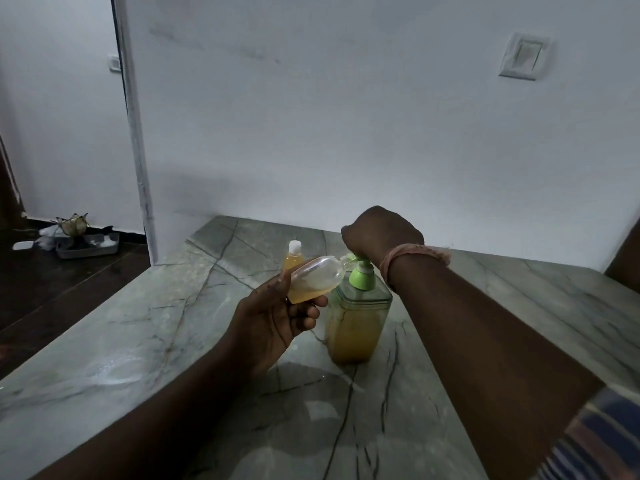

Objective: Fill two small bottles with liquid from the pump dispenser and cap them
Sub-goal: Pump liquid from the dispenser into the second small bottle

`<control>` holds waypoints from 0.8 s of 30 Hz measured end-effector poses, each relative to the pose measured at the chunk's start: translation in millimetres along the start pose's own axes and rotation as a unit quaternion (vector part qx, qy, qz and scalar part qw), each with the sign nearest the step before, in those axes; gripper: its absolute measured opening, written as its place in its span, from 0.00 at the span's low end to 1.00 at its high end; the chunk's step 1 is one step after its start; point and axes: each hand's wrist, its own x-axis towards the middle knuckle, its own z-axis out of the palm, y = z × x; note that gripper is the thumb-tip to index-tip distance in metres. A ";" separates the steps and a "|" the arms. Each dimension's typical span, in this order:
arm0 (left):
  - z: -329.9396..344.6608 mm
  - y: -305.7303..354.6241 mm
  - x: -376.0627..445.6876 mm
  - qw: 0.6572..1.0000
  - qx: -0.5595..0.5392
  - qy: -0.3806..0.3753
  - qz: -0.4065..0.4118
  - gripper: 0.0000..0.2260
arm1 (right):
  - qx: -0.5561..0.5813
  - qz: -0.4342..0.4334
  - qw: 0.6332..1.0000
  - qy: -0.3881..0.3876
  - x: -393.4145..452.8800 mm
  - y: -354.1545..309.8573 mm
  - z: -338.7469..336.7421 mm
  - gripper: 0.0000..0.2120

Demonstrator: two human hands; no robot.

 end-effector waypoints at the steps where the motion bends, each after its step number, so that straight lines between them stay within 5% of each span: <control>1: -1.0 -0.6 0.5 1.000 0.002 0.003 0.000 0.24 | 0.010 0.000 1.000 0.000 2.2 1.9 2.5 0.09; 24: 3.5 1.9 -1.9 1.000 0.000 -0.002 0.004 0.20 | -0.026 -0.013 0.999 -0.018 8.9 1.7 3.5 0.10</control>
